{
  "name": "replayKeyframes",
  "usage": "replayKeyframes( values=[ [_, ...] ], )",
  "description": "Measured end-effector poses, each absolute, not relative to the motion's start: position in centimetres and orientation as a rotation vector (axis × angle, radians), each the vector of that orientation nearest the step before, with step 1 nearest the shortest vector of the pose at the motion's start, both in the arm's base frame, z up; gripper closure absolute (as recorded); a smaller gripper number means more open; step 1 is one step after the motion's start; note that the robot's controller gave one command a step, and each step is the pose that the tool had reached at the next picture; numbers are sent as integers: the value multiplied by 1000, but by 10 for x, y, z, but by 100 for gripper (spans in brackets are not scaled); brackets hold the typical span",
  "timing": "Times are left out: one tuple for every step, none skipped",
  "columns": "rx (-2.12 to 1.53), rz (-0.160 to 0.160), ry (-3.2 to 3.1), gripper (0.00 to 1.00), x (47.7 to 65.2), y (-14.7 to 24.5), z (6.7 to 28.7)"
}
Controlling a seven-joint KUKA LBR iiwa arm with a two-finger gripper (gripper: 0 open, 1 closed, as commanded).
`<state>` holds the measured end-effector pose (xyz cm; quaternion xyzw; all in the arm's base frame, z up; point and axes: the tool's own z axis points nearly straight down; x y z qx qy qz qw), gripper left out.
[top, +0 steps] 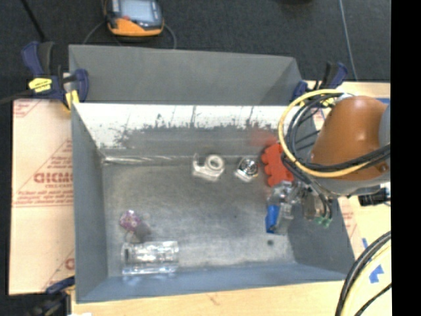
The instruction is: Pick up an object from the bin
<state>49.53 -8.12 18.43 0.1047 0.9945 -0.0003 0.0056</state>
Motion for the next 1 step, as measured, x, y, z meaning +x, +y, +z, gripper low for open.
replayKeyframes(
  values=[
    [274,-1,3117,100,492,-74,263]
  ],
)
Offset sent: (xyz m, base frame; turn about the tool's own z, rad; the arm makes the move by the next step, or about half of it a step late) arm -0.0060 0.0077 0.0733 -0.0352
